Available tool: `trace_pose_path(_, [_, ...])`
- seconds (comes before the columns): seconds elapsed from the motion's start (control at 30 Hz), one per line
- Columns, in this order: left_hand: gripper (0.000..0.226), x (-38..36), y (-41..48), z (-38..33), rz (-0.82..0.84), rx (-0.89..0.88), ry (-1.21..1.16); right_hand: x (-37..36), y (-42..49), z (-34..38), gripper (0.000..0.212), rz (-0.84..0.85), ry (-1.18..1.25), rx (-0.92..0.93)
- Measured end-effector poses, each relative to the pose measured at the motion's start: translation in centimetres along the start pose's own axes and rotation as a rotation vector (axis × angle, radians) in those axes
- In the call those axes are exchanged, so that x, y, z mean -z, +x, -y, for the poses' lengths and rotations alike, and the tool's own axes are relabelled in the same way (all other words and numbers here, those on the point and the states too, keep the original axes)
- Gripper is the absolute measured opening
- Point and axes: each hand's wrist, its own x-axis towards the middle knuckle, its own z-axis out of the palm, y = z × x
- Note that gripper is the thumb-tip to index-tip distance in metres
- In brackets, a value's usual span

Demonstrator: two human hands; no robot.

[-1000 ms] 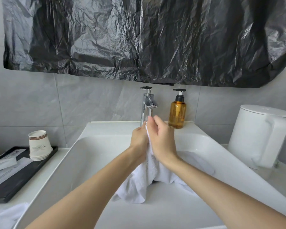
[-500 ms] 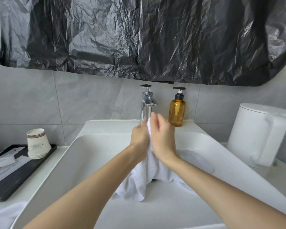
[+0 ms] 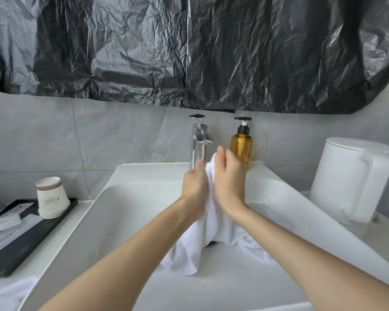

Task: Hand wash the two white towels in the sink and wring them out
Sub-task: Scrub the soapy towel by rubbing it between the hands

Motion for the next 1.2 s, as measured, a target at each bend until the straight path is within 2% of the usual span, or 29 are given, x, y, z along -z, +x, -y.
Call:
trace_pose_path(0.07, [0.036,0.5,0.3,0.1,-0.034,-0.017,0.013,-0.3,-1.5,0.5,0.043,0.098,0.015,0.142])
trace_pose_path(0.1, [0.035,0.5,0.2,0.2,-0.020,0.001,0.007,-0.4,-0.9,0.6,0.043,0.087,0.019,0.116])
trace_pose_path(0.2, [0.038,0.0,-0.2,0.3,0.064,0.072,0.001,-0.4,1.6,0.2,0.046,-0.086,0.030,-0.103])
trace_pose_path(0.23, [0.039,-0.1,-0.2,0.2,0.061,0.068,0.004,-0.2,1.3,-0.1,0.046,-0.085,0.020,-0.081])
trace_pose_path(0.33, [0.033,0.2,-0.1,0.1,0.005,0.018,0.023,-0.2,-0.6,0.0,0.046,0.062,-0.008,0.101])
trace_pose_path(0.37, [0.031,0.2,-0.2,0.1,0.018,0.024,0.006,-0.1,-0.2,0.1,0.047,0.069,-0.004,0.088])
trace_pose_path(0.47, [0.034,-0.1,-0.7,-0.1,0.075,0.067,-0.028,0.0,1.7,-0.1,0.048,-0.045,0.019,-0.147])
trace_pose_path(0.5, [0.036,0.0,-0.6,-0.2,0.058,0.062,-0.024,0.1,1.2,-0.2,0.047,-0.030,0.011,-0.127])
trace_pose_path(0.6, [0.031,0.7,0.0,-0.1,-0.010,0.026,0.018,-0.4,-1.2,0.1,0.047,0.110,0.016,0.081])
trace_pose_path(0.63, [0.029,0.7,0.0,0.0,-0.001,0.043,0.008,-0.5,-0.8,-0.1,0.048,0.108,0.027,0.072])
trace_pose_path(0.73, [0.031,0.3,-0.4,0.1,0.064,0.129,-0.031,-0.4,0.9,-0.2,0.048,-0.027,0.021,-0.155])
trace_pose_path(0.77, [0.033,0.3,-0.3,0.0,0.063,0.135,-0.023,-0.3,0.5,-0.2,0.047,-0.015,-0.011,-0.127])
trace_pose_path(0.87, [0.029,0.8,0.1,0.0,0.028,0.087,0.005,-0.3,-1.6,0.4,0.047,0.113,-0.008,0.107])
trace_pose_path(0.9, [0.028,0.7,0.1,0.1,0.033,0.091,-0.009,-0.4,-1.0,0.4,0.047,0.110,-0.005,0.090])
trace_pose_path(1.0, [0.031,0.1,-0.5,0.4,0.097,0.150,-0.029,-0.3,1.5,-0.1,0.050,-0.043,0.008,-0.193])
trace_pose_path(1.03, [0.033,0.0,-0.3,0.3,0.093,0.146,-0.024,-0.2,1.1,-0.4,0.049,-0.050,0.004,-0.176])
trace_pose_path(1.13, [0.036,0.6,0.2,0.0,-0.003,0.099,-0.005,-0.2,-1.5,-0.1,0.047,0.066,0.019,0.057])
trace_pose_path(1.2, [0.035,0.4,-0.1,0.1,0.022,0.090,-0.015,-0.2,-0.3,0.2,0.049,0.052,0.035,0.028])
